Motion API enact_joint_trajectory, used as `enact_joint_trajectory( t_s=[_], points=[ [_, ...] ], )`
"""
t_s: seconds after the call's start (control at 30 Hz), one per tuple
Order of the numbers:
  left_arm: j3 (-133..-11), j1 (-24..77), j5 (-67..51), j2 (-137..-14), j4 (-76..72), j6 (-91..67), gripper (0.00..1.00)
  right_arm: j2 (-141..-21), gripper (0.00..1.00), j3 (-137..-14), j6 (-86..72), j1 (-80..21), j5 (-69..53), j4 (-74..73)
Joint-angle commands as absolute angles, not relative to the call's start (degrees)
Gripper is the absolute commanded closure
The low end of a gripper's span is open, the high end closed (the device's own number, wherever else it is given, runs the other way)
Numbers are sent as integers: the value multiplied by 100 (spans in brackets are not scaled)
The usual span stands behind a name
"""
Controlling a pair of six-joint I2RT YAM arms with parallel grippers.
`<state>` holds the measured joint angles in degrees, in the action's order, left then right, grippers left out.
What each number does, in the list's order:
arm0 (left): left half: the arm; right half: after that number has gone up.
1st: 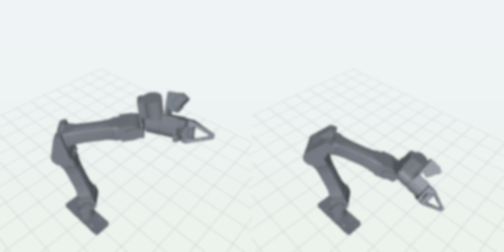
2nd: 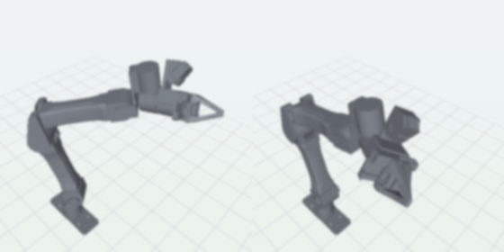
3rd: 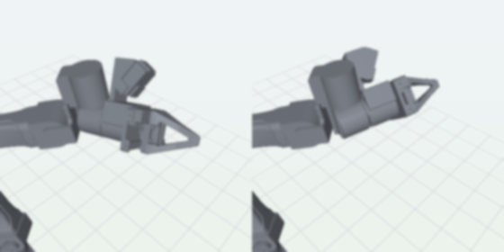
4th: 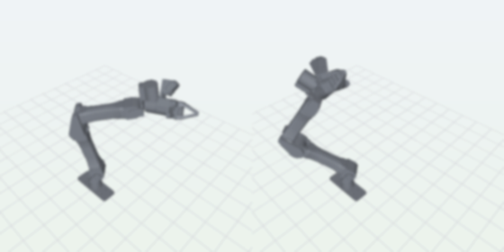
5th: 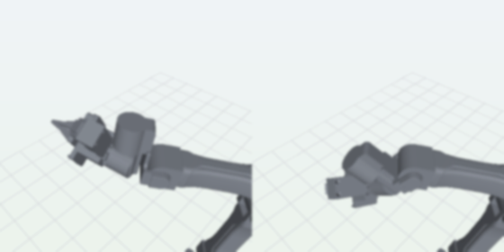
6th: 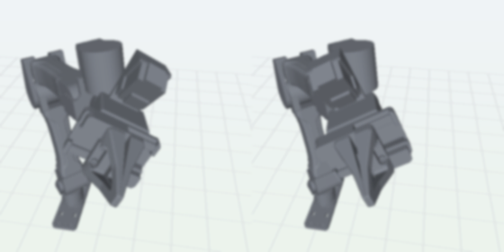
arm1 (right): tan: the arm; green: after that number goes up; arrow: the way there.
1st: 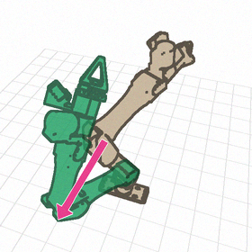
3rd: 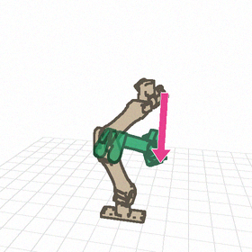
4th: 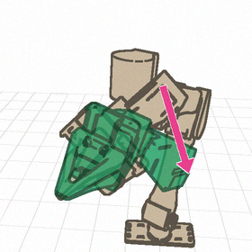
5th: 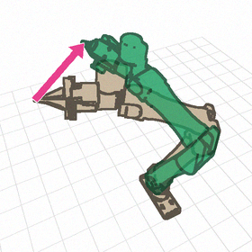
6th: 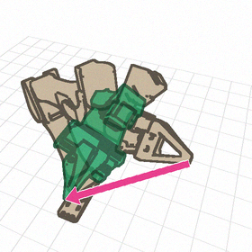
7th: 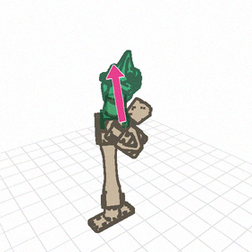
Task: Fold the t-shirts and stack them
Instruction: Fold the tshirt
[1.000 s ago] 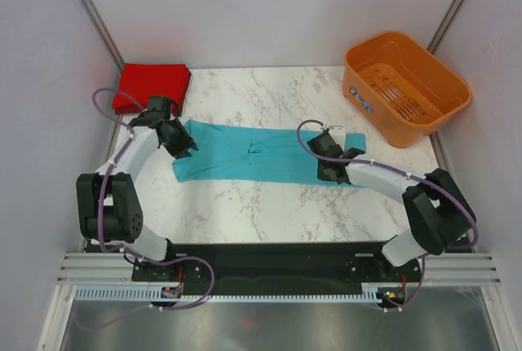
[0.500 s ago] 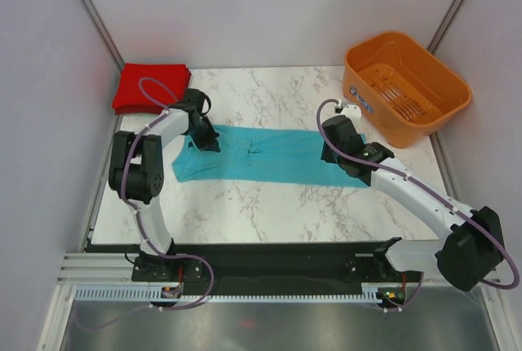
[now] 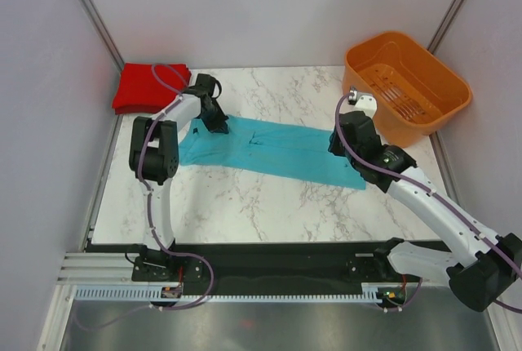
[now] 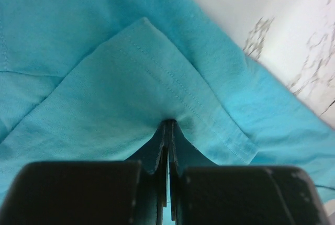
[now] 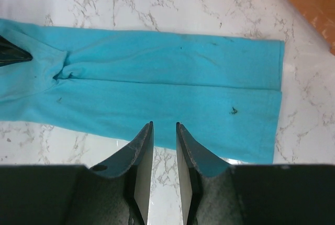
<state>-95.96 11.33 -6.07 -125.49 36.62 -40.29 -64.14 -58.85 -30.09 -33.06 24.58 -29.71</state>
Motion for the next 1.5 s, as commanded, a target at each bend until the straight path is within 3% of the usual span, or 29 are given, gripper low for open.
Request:
enact_joint_trajectory(
  t_s=[0.0, 0.2, 0.4, 0.5, 1.03, 1.2, 1.47],
  points=[
    [-10001, 1160, -440, -13103, 3542, -4236, 98, -6284, 69, -6266, -2865, -3261, 2742, -2936],
    [-11406, 1318, -588, -13877, 3542, -4087, 97, -6346, 69, -6276, -2839, -3243, 2777, -2532],
    [-13925, 1371, -1150, -15124, 3507, -4060, 94, -6723, 69, -6310, -2707, -3226, 2716, -2224],
    [-14335, 1362, -1405, -15320, 3402, -4157, 92, -6768, 69, -6319, -2707, -3226, 2663, -2189],
    [-12245, 1660, -1582, -12745, 2637, -3709, 87, -6005, 69, -6214, -2909, -3226, 2320, -2557],
    [-10980, 2416, -1503, -12147, 2400, -3840, 89, -5713, 68, -6301, -2953, -3226, 2136, -2794],
    [-10547, 4075, -1354, -12602, 2189, -4262, 94, -5124, 69, -6407, -3006, -3226, 1872, -3093]
  ],
)
